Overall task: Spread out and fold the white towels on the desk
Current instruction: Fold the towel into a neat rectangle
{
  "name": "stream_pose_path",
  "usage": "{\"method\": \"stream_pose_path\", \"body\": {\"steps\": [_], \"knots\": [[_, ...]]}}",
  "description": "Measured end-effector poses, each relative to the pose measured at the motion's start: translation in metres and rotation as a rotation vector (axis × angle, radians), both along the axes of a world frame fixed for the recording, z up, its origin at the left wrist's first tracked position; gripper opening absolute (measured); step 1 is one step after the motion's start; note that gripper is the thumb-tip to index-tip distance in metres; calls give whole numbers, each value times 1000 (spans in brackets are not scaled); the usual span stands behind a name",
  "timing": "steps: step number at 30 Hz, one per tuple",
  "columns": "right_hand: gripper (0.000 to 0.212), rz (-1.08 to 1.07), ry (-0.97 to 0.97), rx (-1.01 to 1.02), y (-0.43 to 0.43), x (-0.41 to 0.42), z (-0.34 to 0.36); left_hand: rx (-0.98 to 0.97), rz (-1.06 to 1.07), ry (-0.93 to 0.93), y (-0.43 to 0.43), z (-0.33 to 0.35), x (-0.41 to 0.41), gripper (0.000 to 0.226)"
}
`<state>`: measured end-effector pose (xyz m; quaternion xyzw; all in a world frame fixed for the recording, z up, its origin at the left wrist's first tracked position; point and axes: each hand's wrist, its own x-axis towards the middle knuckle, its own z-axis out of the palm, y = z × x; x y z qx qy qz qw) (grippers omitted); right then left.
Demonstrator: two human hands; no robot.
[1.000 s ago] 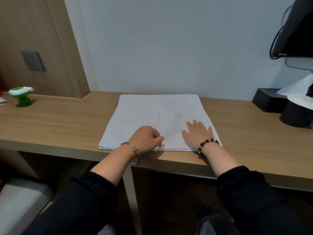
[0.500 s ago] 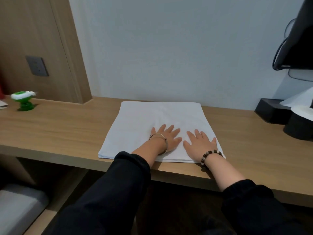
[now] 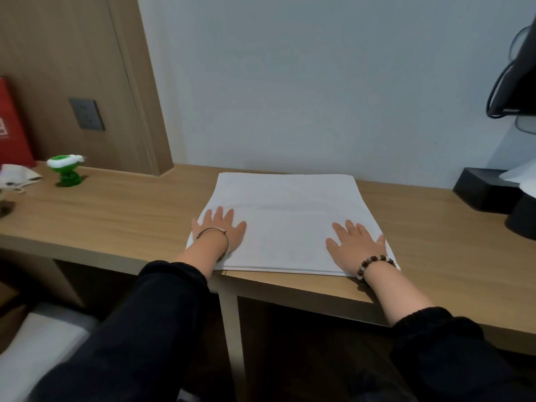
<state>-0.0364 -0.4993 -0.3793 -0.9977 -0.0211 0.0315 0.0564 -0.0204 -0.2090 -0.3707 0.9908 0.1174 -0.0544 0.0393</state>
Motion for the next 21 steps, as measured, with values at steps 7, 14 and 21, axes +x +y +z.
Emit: {"method": "stream_pose_path", "body": {"steps": [7, 14, 21], "knots": [[60, -8, 2, -2, 1, 0, 1, 84, -369, -162, -36, 5, -10, 59], [59, 22, 2, -8, -11, -3, 2, 25, -539, -100, -60, -13, -36, 62], [55, -39, 36, -5, -11, -14, 8, 60, -384, -85, -9, -17, -49, 60]]}}
